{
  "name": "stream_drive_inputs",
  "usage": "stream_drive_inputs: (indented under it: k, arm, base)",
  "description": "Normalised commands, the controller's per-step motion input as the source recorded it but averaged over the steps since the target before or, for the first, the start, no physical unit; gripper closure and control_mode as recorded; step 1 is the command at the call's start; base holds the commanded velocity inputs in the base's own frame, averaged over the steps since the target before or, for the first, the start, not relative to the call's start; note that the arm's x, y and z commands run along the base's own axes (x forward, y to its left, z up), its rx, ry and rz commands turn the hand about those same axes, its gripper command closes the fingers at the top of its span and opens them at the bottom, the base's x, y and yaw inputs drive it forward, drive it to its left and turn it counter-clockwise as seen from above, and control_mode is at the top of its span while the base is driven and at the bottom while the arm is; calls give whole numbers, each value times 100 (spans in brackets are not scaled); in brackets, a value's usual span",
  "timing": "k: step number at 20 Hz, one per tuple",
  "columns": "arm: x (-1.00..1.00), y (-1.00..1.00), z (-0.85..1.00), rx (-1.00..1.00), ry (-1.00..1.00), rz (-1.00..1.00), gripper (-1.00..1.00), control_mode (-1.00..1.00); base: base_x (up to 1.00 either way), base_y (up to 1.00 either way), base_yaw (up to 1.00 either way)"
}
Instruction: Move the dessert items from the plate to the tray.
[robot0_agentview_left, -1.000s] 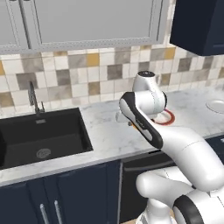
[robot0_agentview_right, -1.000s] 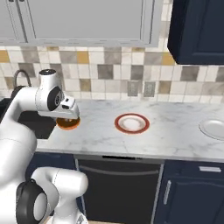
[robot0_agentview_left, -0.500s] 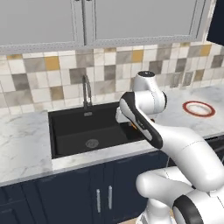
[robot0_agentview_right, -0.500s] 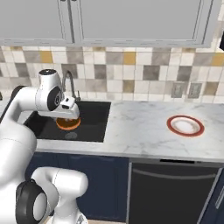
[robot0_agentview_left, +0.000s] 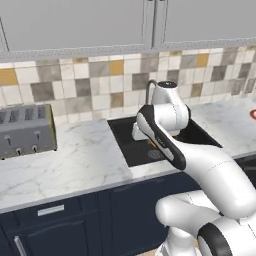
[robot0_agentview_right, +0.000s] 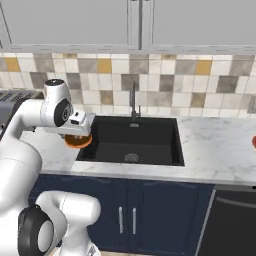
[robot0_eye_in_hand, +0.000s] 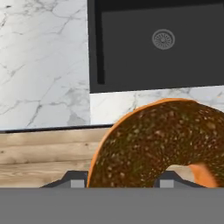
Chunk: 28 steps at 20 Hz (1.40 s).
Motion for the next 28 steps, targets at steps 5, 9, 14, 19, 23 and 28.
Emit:
stream_drive_inputs:
  k: [5, 9, 14, 19, 23, 28]
  arm:
    - [0, 0, 0, 0, 0, 0, 100, 100]
    - [0, 0, 0, 0, 0, 0, 100, 100]
    - [0, 0, 0, 0, 0, 0, 100, 100]
    - [0, 0, 0, 0, 0, 0, 100, 100]
    - [0, 0, 0, 0, 0, 0, 100, 100]
    - [0, 0, 0, 0, 0, 0, 100, 100]
  base:
    - [0, 100, 0]
    - [0, 100, 0]
    - [0, 100, 0]
    - [0, 100, 0]
    - [0, 94, 0]
    - [0, 20, 1]
